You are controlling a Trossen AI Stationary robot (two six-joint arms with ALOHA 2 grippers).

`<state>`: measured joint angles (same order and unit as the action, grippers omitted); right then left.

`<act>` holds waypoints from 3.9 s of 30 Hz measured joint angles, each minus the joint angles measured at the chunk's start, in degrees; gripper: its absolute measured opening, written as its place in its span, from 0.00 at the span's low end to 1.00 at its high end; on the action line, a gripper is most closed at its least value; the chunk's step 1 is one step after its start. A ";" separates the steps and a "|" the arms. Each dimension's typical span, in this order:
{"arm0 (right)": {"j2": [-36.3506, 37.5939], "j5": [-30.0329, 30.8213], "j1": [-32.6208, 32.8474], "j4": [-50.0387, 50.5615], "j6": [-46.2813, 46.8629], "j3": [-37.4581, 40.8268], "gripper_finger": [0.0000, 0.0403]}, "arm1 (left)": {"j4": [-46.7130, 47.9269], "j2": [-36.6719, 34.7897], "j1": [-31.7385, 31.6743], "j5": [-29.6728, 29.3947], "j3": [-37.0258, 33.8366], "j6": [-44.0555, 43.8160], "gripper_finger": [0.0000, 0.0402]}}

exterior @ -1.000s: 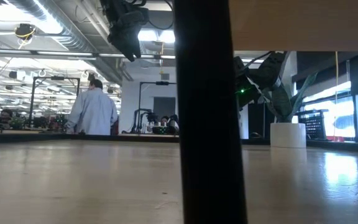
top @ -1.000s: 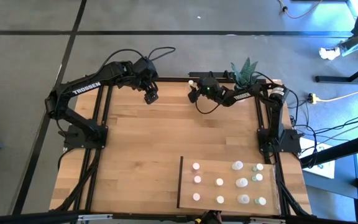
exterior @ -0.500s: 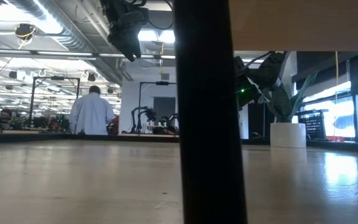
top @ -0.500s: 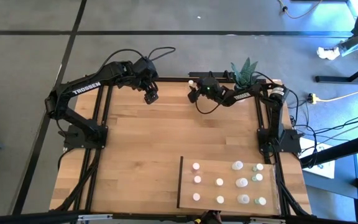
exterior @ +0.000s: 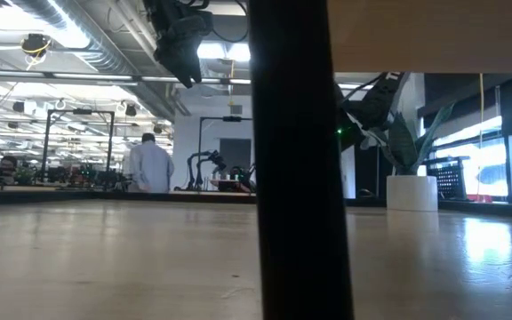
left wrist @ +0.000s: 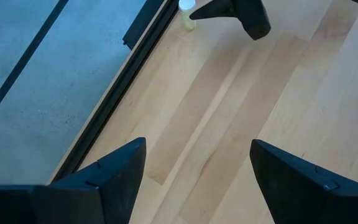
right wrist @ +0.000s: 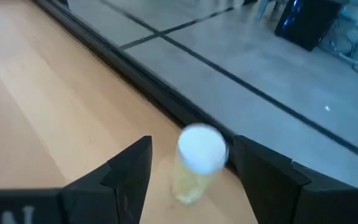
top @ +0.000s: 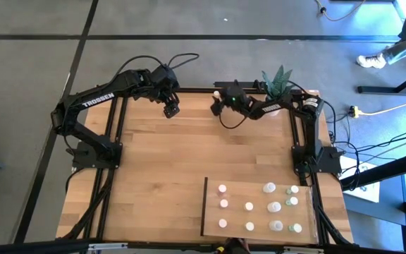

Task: Pick and place medicine bottles onto shelf by color
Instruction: Put the yellow pill bottle on the shelf aligned with the other yellow pill bottle

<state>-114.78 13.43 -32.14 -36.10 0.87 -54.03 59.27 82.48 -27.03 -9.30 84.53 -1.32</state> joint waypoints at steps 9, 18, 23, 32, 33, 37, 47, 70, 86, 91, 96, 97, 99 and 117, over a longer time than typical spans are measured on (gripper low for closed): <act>0.00 -0.02 0.00 1.67 -1.17 -0.99 0.57 | 0.02 0.00 0.00 0.00 0.00 0.00 0.70; 0.00 -0.02 -0.40 1.95 -1.14 -0.99 0.57 | 0.02 0.00 0.00 0.01 0.00 0.01 0.70; 0.00 0.48 -1.18 1.96 0.78 -0.99 0.56 | 0.02 0.00 0.00 0.02 0.00 0.02 0.70; 0.00 -1.53 -1.51 2.21 1.63 -0.99 0.48 | 0.02 0.00 0.00 0.02 0.00 0.00 0.70; 0.00 -1.53 -1.51 2.28 1.64 -0.99 0.47 | 0.02 0.00 0.00 0.02 0.00 0.00 0.70; 0.00 -1.53 -1.51 3.37 1.65 -0.99 0.42 | 0.02 0.00 0.01 0.00 0.00 0.00 0.70; 0.00 -1.57 -1.51 5.26 1.65 -0.97 0.28 | 0.02 0.00 0.00 0.01 0.00 0.00 0.70; 0.00 -1.61 -1.51 5.14 2.96 -0.95 0.24 | 0.07 0.00 0.00 0.01 0.00 0.00 0.70; 0.00 -14.88 1.97 2.34 3.36 -0.91 0.23 | 0.72 0.00 0.00 0.00 0.00 0.00 0.70; 0.11 -21.42 4.90 1.13 4.12 -0.91 0.23 | 0.72 0.00 0.00 0.02 0.00 0.00 0.70; 0.20 -28.11 8.40 0.01 6.62 -0.91 0.23 | 0.72 0.00 0.00 0.00 0.00 0.00 0.70; 0.20 -28.84 9.16 -0.22 7.27 -0.91 0.23 | 0.72 0.00 0.02 0.02 0.00 0.00 0.70; 0.21 -30.03 10.74 -0.45 7.80 -0.91 0.23 | 0.72 0.00 0.01 0.01 0.00 0.00 0.70; -0.58 -29.57 15.93 0.19 -0.04 -0.91 0.23 | 0.72 0.00 0.12 1.80 0.00 1.77 0.70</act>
<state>-115.36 -16.14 -16.21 -35.91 0.83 -54.94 59.99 82.48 -26.90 -7.50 84.53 0.45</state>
